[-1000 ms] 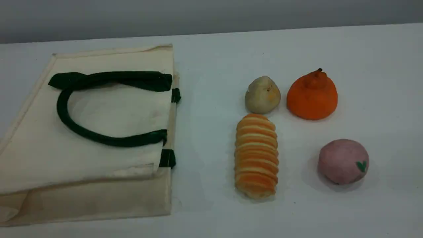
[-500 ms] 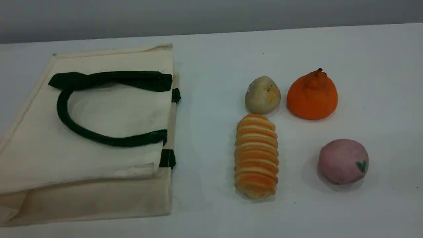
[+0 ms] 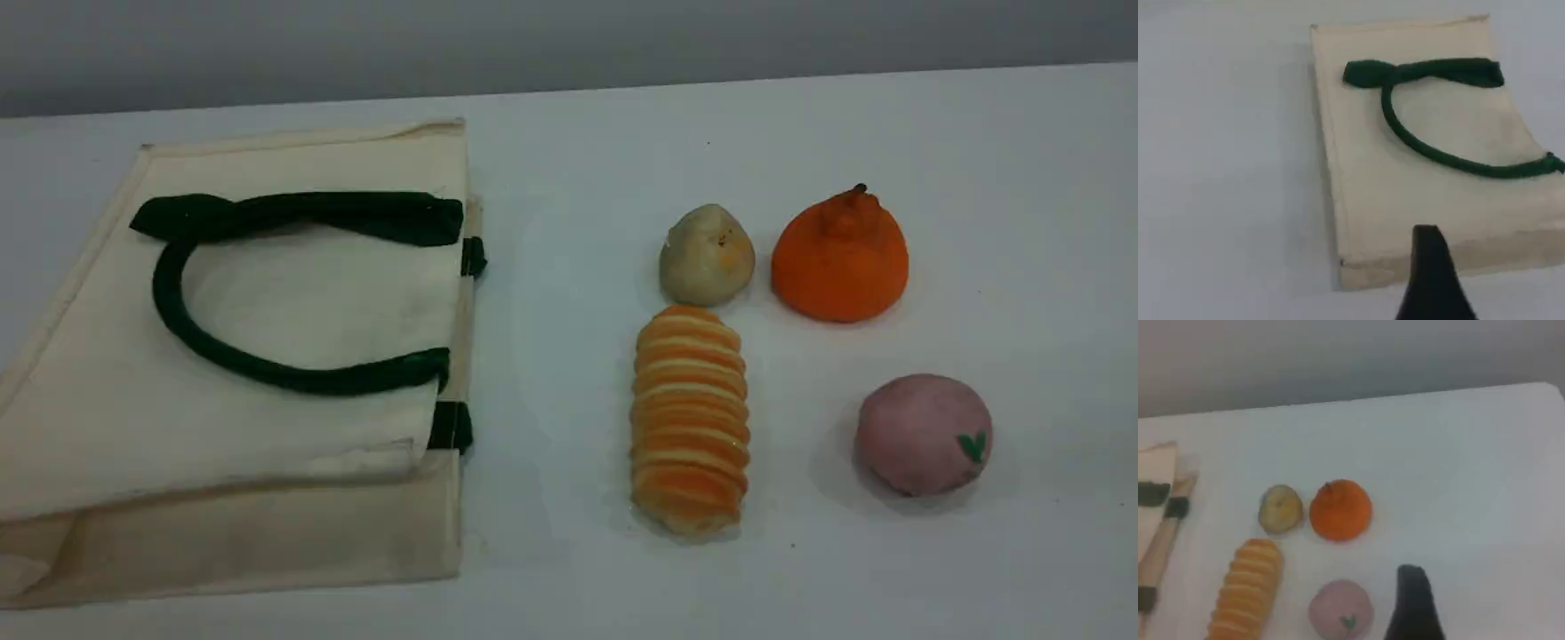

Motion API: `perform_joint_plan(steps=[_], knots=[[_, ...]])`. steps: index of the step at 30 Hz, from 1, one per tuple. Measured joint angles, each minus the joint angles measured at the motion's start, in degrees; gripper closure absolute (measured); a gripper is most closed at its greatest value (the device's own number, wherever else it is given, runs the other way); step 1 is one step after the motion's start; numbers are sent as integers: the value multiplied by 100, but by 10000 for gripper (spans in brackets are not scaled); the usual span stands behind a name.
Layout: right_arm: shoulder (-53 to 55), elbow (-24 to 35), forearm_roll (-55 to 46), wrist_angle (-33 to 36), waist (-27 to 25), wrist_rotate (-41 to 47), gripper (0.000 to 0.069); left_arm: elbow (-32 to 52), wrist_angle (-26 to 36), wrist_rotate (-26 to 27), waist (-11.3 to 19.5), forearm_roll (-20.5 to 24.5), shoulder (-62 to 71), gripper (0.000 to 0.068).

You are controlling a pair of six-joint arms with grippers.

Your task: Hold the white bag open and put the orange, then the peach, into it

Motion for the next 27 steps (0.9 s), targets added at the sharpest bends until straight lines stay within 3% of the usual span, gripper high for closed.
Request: perform_joint_plan(steps=[15,27], knots=[[3308,-52,1798,-2099,0,-1656,233,-919,-1505,-756,0,-78,4156,264],[5666,-52,3905,-2654,0,-3684,233,-980,-2914,-1001,0,-85,6908,264]])
